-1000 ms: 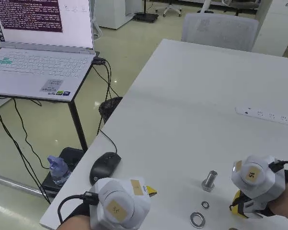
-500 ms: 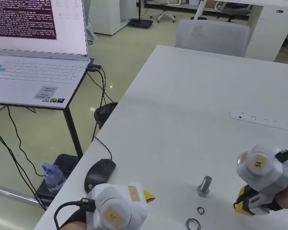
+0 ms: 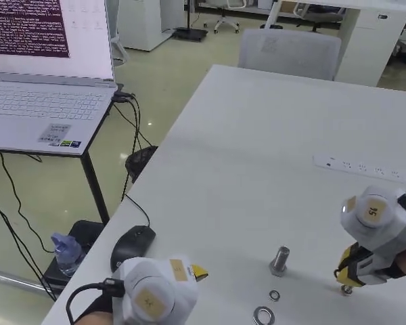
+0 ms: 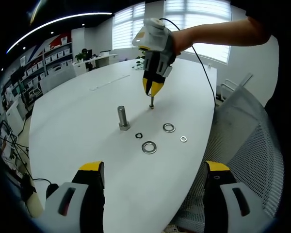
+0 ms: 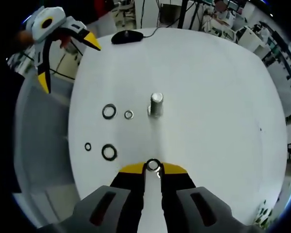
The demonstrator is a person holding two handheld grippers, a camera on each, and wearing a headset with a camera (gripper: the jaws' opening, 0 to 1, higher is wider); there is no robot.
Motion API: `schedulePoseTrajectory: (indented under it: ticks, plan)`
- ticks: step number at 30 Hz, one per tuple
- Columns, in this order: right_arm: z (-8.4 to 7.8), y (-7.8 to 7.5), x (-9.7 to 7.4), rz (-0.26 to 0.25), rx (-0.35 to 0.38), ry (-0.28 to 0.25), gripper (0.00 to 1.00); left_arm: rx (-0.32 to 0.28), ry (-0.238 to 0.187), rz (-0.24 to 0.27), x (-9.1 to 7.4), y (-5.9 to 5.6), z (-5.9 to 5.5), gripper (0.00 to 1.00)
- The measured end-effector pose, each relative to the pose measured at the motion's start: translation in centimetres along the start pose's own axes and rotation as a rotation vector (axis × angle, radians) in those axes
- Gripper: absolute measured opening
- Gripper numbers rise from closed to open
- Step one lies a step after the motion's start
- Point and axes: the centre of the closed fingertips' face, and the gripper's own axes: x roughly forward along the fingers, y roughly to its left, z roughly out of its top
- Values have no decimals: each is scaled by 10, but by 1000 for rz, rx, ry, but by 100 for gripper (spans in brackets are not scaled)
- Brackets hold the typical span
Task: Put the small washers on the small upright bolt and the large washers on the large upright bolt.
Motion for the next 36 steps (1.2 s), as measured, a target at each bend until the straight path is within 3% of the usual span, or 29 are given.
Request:
schedulePoseTrajectory:
  ticks: [6,13,26,36]
  plan:
    - [-16,-10,-7,-17,15,13,12,-5,8,5,2,1,-3,87]
    - [-28,-11,-10,-21,29,28,12,-12,-3,15,4,3,-1,90]
    - [-27,-12,-5,-14,39,29,13,-29,14,15,6,5,-6,99]
    - [-29,-13,1,-4,45,38,13,-30,19,8,7,5,-7,99]
